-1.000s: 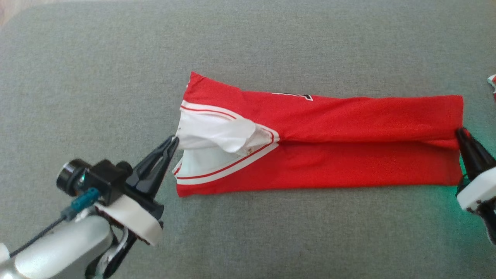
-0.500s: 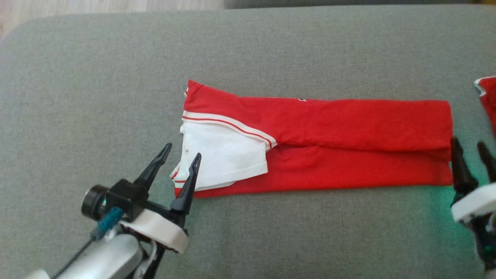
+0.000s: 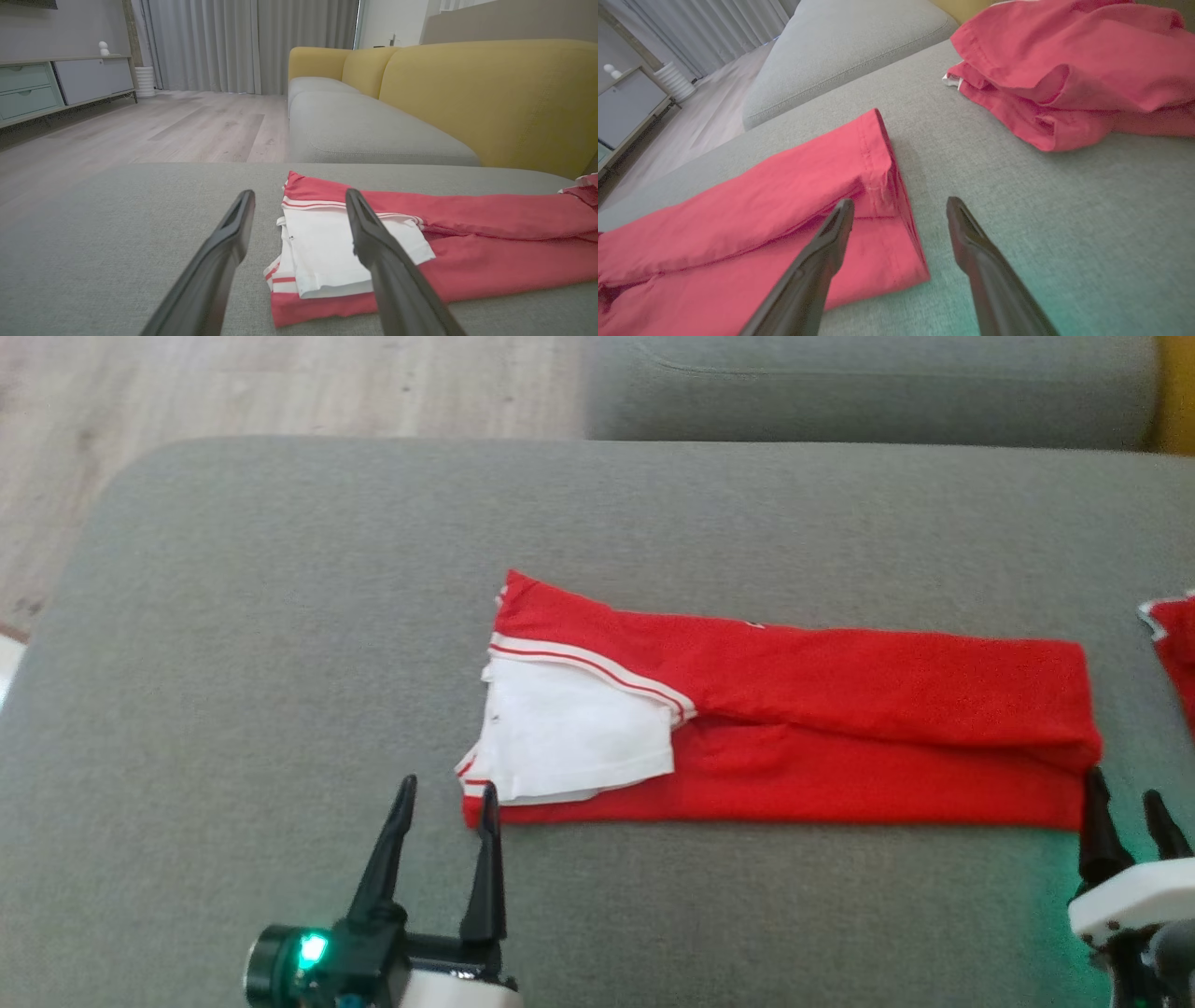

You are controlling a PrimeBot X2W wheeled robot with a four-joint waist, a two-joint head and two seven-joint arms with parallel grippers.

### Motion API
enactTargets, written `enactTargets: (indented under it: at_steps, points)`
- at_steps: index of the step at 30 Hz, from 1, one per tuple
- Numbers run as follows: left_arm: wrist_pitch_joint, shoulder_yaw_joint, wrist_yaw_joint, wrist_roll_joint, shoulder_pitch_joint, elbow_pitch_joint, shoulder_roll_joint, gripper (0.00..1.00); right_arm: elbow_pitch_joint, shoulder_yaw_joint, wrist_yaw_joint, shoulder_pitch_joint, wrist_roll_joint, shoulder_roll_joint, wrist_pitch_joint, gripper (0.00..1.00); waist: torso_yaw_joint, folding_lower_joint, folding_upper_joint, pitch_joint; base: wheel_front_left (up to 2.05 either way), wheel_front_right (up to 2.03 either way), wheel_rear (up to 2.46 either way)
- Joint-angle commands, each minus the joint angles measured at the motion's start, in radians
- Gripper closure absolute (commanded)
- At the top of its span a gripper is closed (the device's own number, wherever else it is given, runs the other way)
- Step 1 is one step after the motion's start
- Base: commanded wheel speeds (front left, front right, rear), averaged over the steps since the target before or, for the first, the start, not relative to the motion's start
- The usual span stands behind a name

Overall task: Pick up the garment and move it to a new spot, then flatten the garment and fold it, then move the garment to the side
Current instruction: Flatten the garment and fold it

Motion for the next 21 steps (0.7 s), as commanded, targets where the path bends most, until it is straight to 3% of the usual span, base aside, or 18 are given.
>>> enactTargets:
  at_steps: [1,14,15,18,21]
  points:
    - [-0.009,0.049,-0.007,0.020,-0.023,-0.038,-0.006,0.00,-0.014,0.004,0.003,-0.063,-0.009,-0.009,-0.012,0.00,0.025,0.0002,-0.0001,-0.008,0.00,0.00,0.00]
    - [-0.009,0.135,-0.116,0.168,0.031,-0.043,-0.110,0.00,0.339,-0.214,0.003,-0.249,-0.219,0.026,0.044,0.00,0.086,0.0002,-0.0001,0.026,0.00,0.00,0.00]
    - [-0.009,0.142,-0.122,0.174,0.032,-0.042,-0.116,0.00,0.354,-0.216,0.003,-0.259,-0.226,0.031,0.054,0.08,0.085,0.0002,-0.0001,0.029,0.00,0.00,0.00]
    - [-0.009,0.163,-0.140,0.190,0.038,-0.040,-0.135,0.00,0.364,-0.188,0.003,-0.273,-0.228,0.046,0.067,1.00,0.080,0.0002,-0.0001,0.034,0.00,0.00,0.00]
    - [-0.009,0.184,-0.157,0.204,0.048,-0.035,-0.149,0.00,0.353,-0.158,0.003,-0.272,-0.200,0.053,0.070,1.00,0.066,0.0002,-0.0001,0.035,0.00,0.00,0.00]
